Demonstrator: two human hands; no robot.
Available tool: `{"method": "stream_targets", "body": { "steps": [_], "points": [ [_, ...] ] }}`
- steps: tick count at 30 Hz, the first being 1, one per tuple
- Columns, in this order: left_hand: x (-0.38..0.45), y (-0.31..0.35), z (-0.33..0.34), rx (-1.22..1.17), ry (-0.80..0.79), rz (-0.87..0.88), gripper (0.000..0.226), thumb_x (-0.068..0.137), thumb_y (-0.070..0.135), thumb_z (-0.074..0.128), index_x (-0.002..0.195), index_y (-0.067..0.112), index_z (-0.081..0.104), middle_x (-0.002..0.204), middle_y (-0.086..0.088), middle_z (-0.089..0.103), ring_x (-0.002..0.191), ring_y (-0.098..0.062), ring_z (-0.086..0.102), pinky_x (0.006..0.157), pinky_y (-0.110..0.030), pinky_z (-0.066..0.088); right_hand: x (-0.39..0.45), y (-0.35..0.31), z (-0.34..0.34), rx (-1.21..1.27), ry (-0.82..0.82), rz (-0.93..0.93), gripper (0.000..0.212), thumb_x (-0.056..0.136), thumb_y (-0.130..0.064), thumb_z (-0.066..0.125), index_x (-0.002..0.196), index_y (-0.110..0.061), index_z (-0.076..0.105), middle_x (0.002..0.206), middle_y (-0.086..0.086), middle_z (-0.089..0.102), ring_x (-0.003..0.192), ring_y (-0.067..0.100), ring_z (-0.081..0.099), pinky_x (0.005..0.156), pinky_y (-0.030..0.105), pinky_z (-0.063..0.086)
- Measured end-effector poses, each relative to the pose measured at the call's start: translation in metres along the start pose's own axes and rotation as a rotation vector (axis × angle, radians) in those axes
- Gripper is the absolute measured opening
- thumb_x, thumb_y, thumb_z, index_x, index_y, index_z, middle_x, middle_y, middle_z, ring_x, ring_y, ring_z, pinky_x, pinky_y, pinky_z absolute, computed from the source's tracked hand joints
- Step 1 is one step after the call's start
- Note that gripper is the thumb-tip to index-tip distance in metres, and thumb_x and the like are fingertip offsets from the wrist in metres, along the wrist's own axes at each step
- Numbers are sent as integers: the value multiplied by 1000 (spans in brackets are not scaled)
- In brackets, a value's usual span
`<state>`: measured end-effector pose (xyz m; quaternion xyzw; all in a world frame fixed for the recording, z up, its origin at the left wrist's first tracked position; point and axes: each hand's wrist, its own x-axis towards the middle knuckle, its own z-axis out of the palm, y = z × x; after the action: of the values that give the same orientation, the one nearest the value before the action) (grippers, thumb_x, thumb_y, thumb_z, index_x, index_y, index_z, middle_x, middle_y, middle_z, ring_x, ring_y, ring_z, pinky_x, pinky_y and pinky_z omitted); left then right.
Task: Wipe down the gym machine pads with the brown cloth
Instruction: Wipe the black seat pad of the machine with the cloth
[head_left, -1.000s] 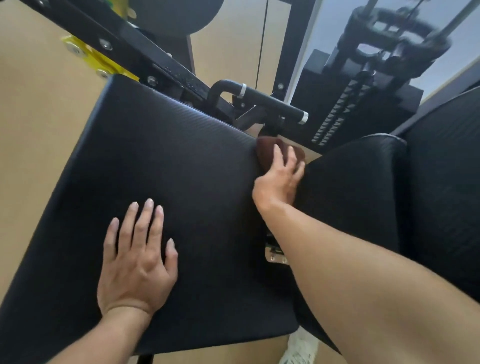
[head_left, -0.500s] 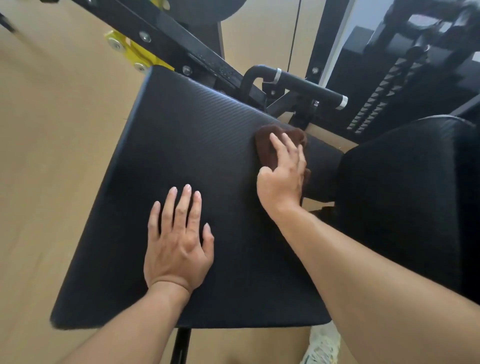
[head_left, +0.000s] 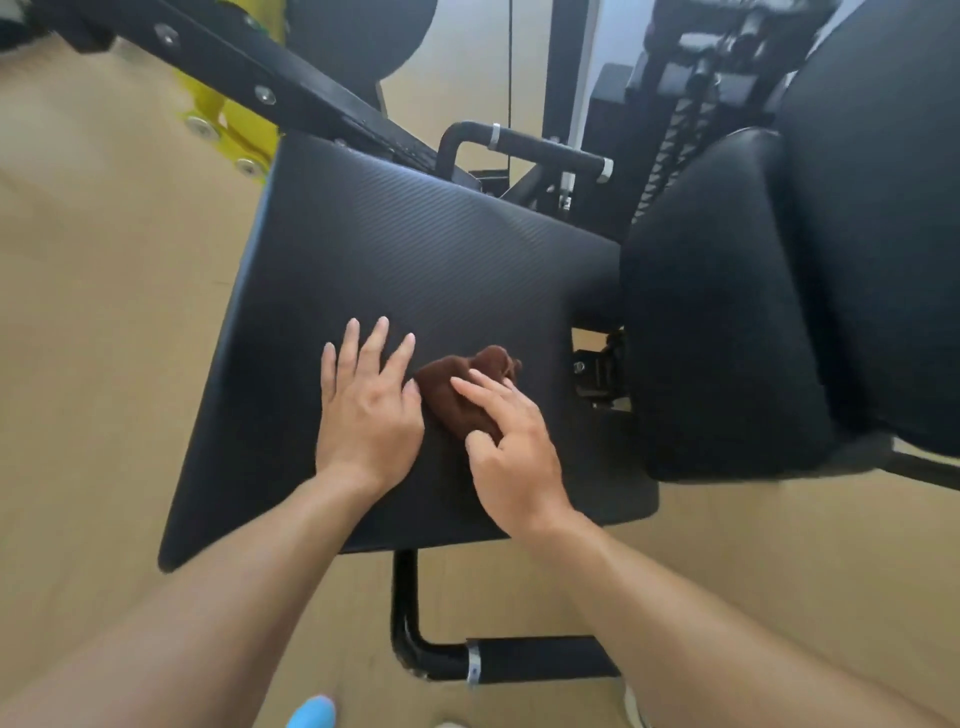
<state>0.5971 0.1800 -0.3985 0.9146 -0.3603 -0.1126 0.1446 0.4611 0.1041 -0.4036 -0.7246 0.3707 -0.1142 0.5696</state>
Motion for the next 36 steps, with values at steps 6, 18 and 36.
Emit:
{"method": "stream_targets", "body": {
  "steps": [6,18,36],
  "points": [
    [-111,25,-31,-774,65,-382,53,92,29,70,140,30,48,130,11,60,118,-6,59,95,-22,50,-63,-31,-1,485,52,348,40,97,-3,49,109,-32,74,109,-4,72,102,16,67,76,22,59],
    [-149,-14,-47,-741,62,-298,24,80,-2,77,86,16,63,73,-5,70,64,-19,72,60,-40,61,-85,-20,-43,469,133,182,30,98,-1,53,90,-22,73,89,-10,76,83,9,71,66,27,60],
    [-115,-77,-54,445,-164,70,63,101,57,18,158,30,24,169,-4,16,157,-27,3,123,-50,5,-52,1,73,-680,-114,30,94,83,-88,5,157,-37,-21,164,-4,-34,149,23,-39,122,53,-21]
  ]
}}
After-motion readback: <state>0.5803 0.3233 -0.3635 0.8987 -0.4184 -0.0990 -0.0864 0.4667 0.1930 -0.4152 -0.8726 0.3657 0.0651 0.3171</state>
